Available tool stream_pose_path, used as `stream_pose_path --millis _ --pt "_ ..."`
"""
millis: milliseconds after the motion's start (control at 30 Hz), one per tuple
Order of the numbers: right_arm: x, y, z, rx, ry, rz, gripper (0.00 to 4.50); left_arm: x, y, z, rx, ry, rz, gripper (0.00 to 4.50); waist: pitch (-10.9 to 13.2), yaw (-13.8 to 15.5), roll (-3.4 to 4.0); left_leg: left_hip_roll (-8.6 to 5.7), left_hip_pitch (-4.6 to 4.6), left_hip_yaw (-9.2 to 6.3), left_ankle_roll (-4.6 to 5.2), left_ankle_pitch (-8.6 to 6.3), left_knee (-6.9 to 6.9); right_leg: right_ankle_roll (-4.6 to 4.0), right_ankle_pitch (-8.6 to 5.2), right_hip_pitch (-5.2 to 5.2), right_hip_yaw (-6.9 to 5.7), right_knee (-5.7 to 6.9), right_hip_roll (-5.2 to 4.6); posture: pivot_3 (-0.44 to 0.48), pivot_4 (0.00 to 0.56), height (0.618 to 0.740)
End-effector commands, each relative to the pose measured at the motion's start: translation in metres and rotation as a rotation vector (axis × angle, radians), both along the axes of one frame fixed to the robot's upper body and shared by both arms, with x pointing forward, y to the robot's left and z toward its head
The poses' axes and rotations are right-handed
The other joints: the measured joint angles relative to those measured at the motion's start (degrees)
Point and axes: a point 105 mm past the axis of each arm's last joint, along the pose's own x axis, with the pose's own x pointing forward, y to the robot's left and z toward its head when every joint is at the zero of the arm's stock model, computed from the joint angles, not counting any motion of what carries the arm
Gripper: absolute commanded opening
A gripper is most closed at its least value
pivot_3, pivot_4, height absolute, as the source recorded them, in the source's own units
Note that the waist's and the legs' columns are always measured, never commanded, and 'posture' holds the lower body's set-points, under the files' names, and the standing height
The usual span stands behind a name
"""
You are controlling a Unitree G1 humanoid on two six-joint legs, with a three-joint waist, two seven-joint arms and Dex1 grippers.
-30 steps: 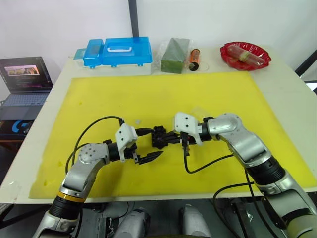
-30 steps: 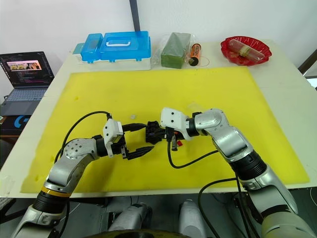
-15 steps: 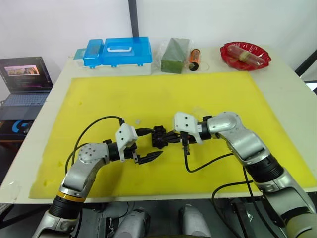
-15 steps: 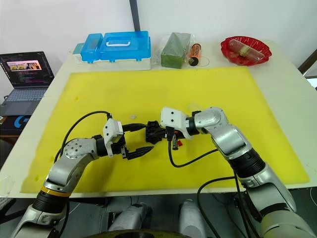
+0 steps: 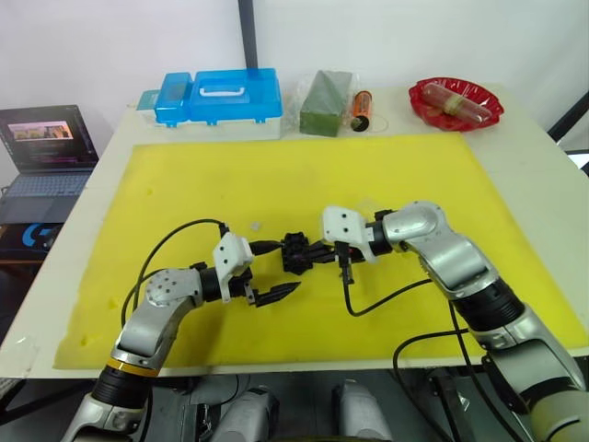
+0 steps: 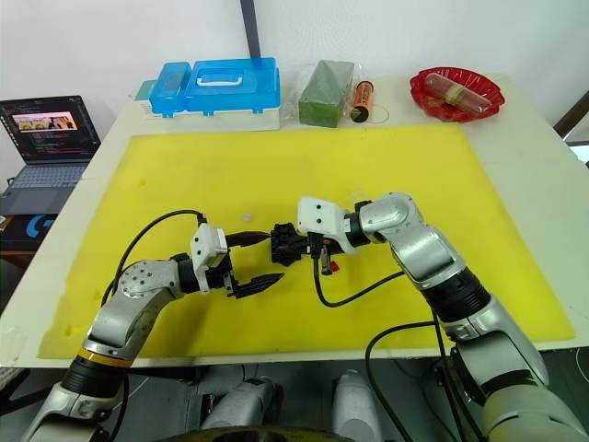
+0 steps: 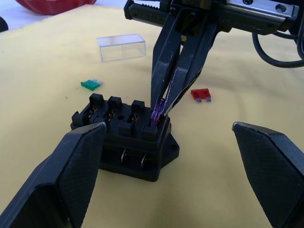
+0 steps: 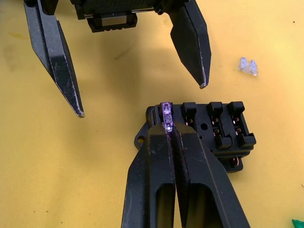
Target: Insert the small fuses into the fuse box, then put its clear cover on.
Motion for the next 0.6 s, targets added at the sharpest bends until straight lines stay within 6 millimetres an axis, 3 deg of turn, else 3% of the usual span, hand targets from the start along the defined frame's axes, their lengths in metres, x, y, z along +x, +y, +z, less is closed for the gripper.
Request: stream_pose_path --millis 33,600 --pt "0.000 0.005 0.010 0.012 -0.035 0.029 0.00 -0.001 0.003 0.003 -0.003 -0.029 -0.005 4.48 0.0 0.0 0.00 0.00 0.00 0.00 0.00 0.00 0.00 0.00 0.00 0.00 0.00 0.00 0.00 0.000 0.150 0.740" --pt "0.000 0.003 0.028 -0.006 -0.044 0.068 0.00 0.001 -0.004 0.007 -0.009 -0.038 -0.011 4.48 0.0 0.0 0.00 0.00 -0.01 0.00 0.00 0.00 0.00 0.00 0.00 0.00 0.00 0.00 -0.01 0.000 0.150 0.740"
